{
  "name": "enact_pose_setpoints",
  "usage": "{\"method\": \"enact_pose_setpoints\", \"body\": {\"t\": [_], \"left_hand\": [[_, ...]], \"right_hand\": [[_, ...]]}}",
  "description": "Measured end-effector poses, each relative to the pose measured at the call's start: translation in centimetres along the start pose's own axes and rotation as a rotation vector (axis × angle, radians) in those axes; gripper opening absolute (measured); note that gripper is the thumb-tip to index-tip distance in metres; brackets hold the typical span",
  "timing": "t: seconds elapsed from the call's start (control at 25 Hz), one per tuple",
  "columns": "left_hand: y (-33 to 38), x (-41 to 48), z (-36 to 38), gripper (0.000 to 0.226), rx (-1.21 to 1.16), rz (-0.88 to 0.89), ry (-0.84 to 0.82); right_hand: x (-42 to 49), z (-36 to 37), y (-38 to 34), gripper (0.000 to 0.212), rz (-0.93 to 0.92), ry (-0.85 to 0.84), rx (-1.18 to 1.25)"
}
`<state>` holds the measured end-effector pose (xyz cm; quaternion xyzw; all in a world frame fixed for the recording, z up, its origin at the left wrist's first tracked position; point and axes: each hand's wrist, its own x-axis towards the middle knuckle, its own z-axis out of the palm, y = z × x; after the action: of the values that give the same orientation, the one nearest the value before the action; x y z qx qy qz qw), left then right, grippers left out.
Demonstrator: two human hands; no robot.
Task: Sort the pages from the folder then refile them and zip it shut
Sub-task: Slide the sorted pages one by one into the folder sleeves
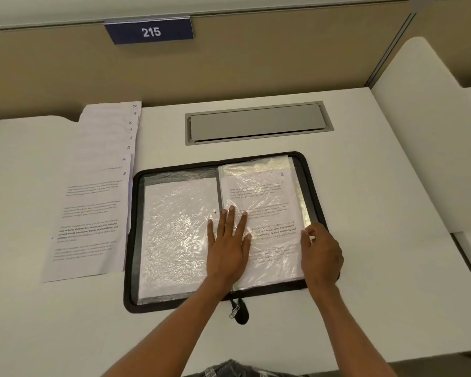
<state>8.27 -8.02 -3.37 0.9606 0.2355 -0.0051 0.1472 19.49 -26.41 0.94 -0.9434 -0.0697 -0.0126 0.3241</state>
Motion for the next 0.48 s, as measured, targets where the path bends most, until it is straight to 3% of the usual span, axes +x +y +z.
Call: {"method": "enact_pose_setpoints", "body": {"t": [0.16,0.28,0.4,0.48], "left_hand": [[0.6,0.1,-0.8,0.059,-0.202,-0.061,0.035],[2.7,-0.3,-3.3,0.055,-0.567,-0.181,0.125],[4.0,-0.3,-7.8,0.05,-0.999,-0.265,0.11],[2.9,0.0,-9.9,0.033,-1.038,-0.281,0.138]], "right_hand": [[-0.8,-1.1,-2.0,0.013,-0.065,-0.011,0.005],[-2.4,-1.6,-5.1,0.014,-0.109,-0.122,0.11],[-4.9,-1.3,-8.3,0.01,-0.207,-0.249,0.21],[-6.6,-1.0,-9.9,0.009,-0.264,-0.332,0.252]]}}
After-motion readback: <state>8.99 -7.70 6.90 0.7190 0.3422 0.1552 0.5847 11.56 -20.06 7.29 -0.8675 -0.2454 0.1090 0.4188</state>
